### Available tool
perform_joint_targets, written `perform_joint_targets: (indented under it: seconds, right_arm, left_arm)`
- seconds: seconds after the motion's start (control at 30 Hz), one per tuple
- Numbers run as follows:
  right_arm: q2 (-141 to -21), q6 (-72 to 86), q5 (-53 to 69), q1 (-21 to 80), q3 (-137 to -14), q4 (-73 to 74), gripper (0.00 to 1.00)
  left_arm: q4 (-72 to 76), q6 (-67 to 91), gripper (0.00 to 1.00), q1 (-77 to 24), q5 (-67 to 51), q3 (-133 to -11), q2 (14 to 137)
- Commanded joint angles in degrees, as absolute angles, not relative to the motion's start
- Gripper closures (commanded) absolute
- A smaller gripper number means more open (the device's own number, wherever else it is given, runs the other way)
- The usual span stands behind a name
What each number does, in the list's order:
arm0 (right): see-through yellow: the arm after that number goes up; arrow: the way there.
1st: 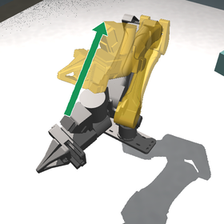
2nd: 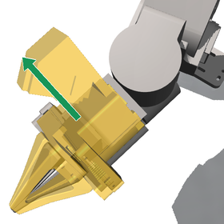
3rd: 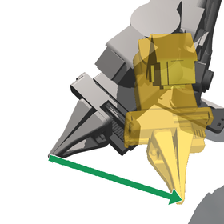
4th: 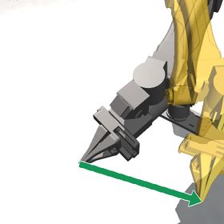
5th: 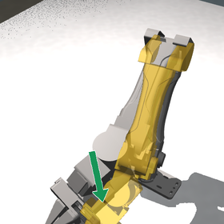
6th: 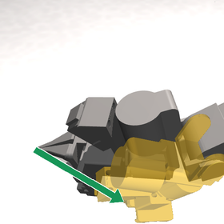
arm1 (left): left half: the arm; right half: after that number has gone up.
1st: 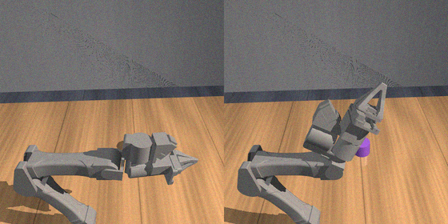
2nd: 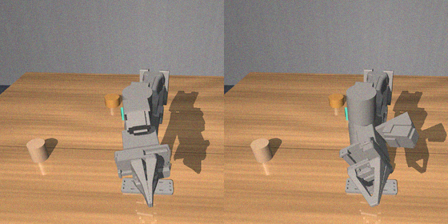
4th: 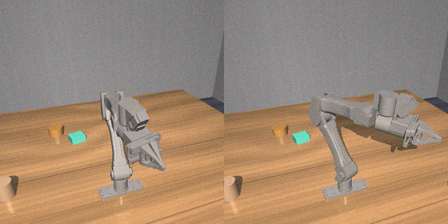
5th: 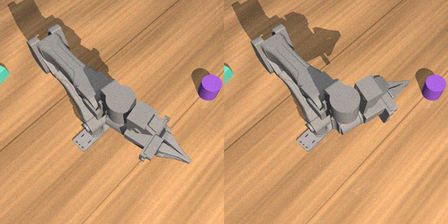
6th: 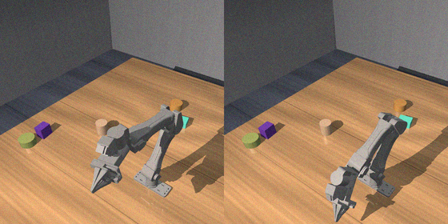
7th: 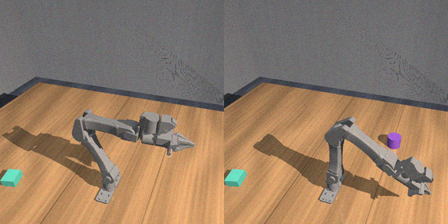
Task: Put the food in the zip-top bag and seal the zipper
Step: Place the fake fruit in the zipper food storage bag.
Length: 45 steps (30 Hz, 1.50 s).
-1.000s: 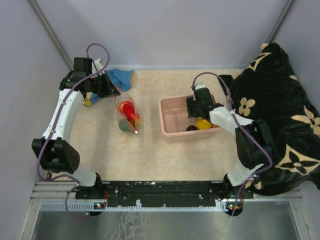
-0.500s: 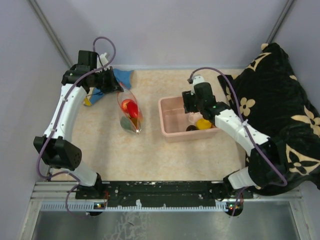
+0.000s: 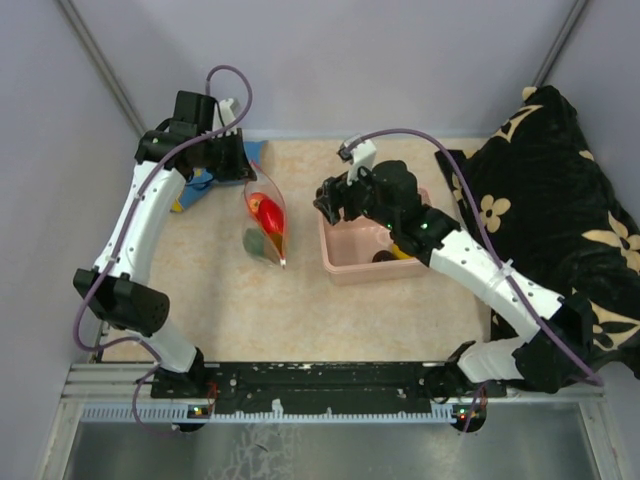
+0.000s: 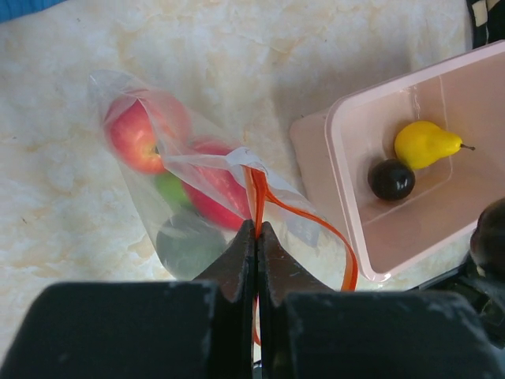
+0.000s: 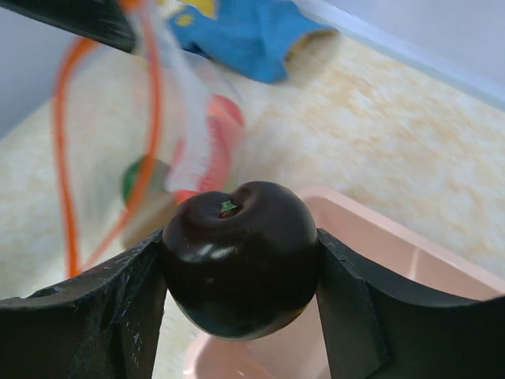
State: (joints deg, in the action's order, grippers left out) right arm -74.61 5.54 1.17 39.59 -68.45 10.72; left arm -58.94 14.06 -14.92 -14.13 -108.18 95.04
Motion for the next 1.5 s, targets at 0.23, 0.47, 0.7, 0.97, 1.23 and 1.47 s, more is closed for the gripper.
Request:
perform_joint_targets:
  seconds: [0.23,0.47,0.7,0.97,1.23,1.47]
  right_arm:
    - [-79.76,0.69,12.26,49.10,-76.63,-4.79,0.64]
    - [-85.25,-2.28,14.34,49.31,-75.22,-10.47,0.64]
    - [-89.95,-4.01,10.93,49.27,-74.63,-10.41,0.62]
    - [-90.29,-1.84,6.74,47.98,-71.55,-13.21,0.57]
    - [-92.89,1.70,9.06,47.97,-74.20,-12.68,0.33]
    - [-94.20,3.92,7.93,47.94,-76.46,-11.55,0.21]
  left_arm:
    - [-60.29,12.33,1.00,-19.28,-9.64,-112.53,95.33]
    - [-59.54,11.87,1.00,-21.31,-9.39,-112.05,94.46]
    - [-58.70,12.22,1.00,-22.23,-10.35,-111.03,93.83]
    - [-58.15,11.87,1.00,-22.80,-10.73,-109.77,93.49]
    - [-56.07,13.75,1.00,-22.87,-13.47,-108.07,93.27]
    - [-55.56,15.82,1.00,-22.88,-12.30,-106.01,93.07]
